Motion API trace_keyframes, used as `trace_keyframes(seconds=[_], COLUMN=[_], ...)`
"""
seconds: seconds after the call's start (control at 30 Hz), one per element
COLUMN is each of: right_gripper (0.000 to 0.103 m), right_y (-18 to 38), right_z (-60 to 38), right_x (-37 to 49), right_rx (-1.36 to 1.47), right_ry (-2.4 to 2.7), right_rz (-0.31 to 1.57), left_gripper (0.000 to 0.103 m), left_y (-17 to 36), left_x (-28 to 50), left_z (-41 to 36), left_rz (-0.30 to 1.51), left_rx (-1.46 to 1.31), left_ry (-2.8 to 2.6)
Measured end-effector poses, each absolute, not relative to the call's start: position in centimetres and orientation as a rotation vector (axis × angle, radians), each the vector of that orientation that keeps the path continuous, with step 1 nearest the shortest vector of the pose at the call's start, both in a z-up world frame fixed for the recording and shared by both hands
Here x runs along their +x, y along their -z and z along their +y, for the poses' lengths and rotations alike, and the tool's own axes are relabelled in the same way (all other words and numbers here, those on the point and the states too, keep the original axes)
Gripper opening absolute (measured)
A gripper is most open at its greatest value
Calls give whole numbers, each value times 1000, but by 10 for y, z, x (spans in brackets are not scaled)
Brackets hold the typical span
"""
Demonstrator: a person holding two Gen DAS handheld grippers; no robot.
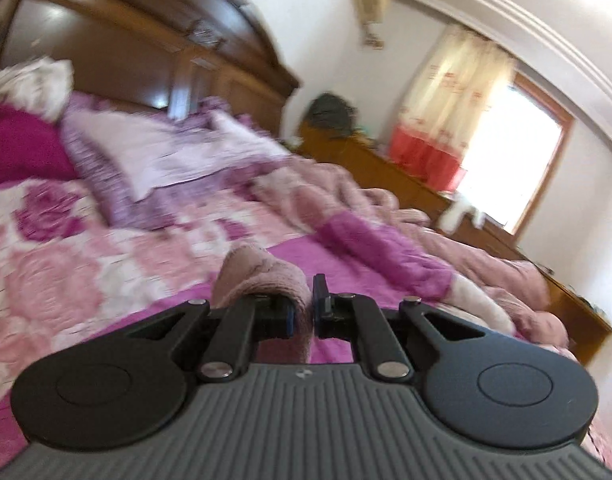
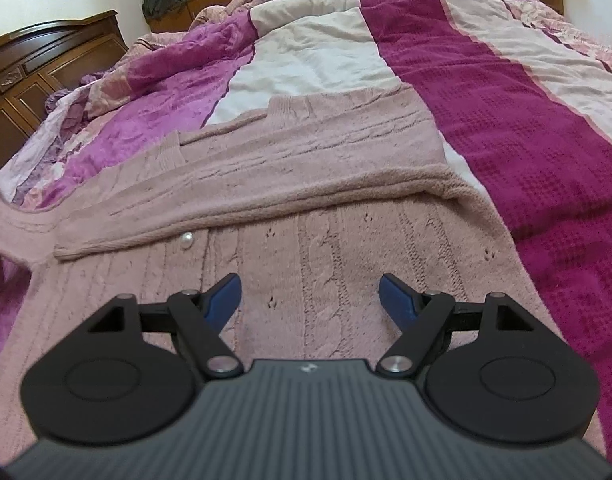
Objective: Fold small clothes
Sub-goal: 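Fold the side edge over toward the cardigan center with the left gripper, release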
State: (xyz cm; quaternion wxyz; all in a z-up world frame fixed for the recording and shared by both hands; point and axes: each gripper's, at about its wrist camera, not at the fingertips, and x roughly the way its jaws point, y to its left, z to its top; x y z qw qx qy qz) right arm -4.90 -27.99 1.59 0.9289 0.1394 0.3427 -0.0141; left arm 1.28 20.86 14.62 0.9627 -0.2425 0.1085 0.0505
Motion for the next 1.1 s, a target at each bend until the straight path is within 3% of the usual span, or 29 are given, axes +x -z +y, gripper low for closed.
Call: trace_keyframes(seconds=[0.23, 0.47, 0.87, 1.1], right_gripper=[78, 78, 78, 78], right_y=[-20, -24, -20, -12], right_z=[-285, -295, -313, -317], right_x=[-51, -53, -53, -52], right_rx=[302, 327, 375, 394], right_ry=[26, 28, 30, 35], right_rz=[687, 669, 666, 690], left_gripper=[9, 9, 9, 10], left_y=[-173, -165, -69, -23], left_x=[22, 37, 72, 85], left_z=[133, 54, -54, -70], left_rz=[233, 300, 549, 696], left_rx=[-413, -363, -227, -175], left_ry=[44, 135, 247, 282])
